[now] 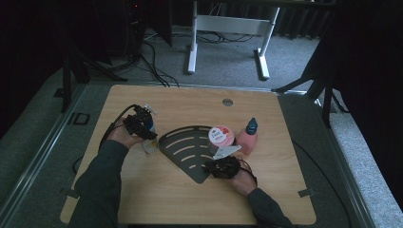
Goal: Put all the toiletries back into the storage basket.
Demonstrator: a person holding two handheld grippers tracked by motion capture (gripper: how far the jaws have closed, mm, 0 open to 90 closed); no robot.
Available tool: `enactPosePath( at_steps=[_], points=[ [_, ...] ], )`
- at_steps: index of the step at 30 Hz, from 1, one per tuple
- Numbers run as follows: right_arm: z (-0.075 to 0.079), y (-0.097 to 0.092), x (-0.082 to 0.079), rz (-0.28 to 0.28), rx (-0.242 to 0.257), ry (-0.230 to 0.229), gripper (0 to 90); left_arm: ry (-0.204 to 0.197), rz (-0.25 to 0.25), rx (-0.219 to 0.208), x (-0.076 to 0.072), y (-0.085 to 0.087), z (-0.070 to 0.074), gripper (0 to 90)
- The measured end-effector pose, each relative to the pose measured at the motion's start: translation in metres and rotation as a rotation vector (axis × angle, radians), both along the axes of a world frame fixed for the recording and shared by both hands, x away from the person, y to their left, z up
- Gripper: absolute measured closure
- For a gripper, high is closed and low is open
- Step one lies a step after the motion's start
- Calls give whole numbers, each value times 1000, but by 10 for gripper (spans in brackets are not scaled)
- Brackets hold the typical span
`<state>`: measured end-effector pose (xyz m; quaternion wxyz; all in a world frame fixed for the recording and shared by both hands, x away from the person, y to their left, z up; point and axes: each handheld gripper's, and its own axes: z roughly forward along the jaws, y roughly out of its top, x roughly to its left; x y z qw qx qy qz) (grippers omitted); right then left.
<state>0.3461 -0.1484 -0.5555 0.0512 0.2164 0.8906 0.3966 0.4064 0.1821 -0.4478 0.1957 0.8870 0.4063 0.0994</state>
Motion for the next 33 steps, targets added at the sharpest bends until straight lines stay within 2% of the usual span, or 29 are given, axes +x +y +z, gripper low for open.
enactPosePath(
  at_steps=[20, 33],
  points=[
    [0, 0, 0, -1, 2, 3, 749, -3, -36, -5, -21, 5, 0, 548],
    [0, 0, 0, -1, 2, 3, 750, -28, -69, 6, -40, -3, 5, 549]
  ],
)
